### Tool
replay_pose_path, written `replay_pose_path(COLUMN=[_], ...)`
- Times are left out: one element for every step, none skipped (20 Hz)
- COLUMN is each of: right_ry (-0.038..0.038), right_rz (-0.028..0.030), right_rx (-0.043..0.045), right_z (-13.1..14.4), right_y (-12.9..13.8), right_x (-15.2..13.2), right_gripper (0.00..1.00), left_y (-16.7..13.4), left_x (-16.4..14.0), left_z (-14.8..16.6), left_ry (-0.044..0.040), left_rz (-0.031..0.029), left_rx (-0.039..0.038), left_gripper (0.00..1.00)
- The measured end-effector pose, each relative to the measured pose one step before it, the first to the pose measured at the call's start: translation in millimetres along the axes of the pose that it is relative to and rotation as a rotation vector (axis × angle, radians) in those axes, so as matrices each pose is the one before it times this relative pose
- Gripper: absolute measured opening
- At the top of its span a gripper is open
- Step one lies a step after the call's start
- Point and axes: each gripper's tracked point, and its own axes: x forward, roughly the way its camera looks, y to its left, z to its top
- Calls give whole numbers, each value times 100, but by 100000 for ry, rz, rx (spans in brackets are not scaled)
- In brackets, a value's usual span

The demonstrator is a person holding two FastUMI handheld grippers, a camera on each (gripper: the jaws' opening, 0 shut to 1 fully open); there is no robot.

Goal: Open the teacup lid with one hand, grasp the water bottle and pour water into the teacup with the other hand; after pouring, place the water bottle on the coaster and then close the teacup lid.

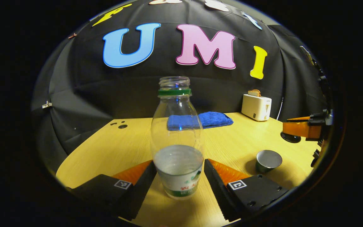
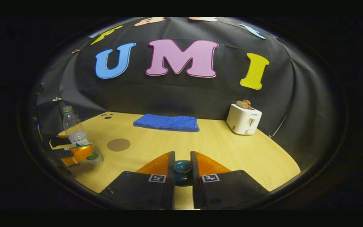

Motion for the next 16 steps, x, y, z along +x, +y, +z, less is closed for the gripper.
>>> replay_pose_path(right_ry=[638,617,524,516,303,213,196,194,171,148,-37,-142,-119,33,227,11], right_rz=[-303,-332,-304,-431,-355,-147,-148,-84,28,-101,-288,-673,-468,-399,-229,-219], right_rx=[403,499,448,441,254,-3,-26,98,429,208,-30,47,331,463,582,579], right_z=[-344,-238,-221,-300,-160,-140,-165,-116,-136,-56,-48,-3,-59,-50,-135,-23], right_y=[-233,-157,-209,-254,-300,-173,-124,-159,-169,-213,-255,-507,-360,-401,-334,-327], right_x=[-48,-34,60,-6,40,69,-60,86,25,6,-47,27,2,-85,-80,-131], right_gripper=[26,27,26,26,26,26,26,26,27,26,27,26,26,26,26,26], left_y=[-35,-88,-68,-87,-56,189,83,141,-126,-295,-114,318,313,-392,-992,-480], left_x=[560,498,440,415,317,249,235,89,81,-23,5,266,-89,133,279,176], left_z=[-131,43,30,75,-165,-180,-20,99,-14,91,-85,-179,-67,438,784,711], left_ry=[269,32,-402,-395,278,269,151,-459,-17,5,632,1370,2109,-154,-1239,-1415], left_rz=[-267,-254,-424,-535,-599,315,351,545,-765,-1179,-177,2501,2472,-869,-3225,-715], left_rx=[-53,102,198,98,-273,-225,-87,238,169,634,1968,6203,10085,7960,7858,7958], left_gripper=[96,96,95,96,95,95,91,90,85,82,81,80,78,78,78,78])
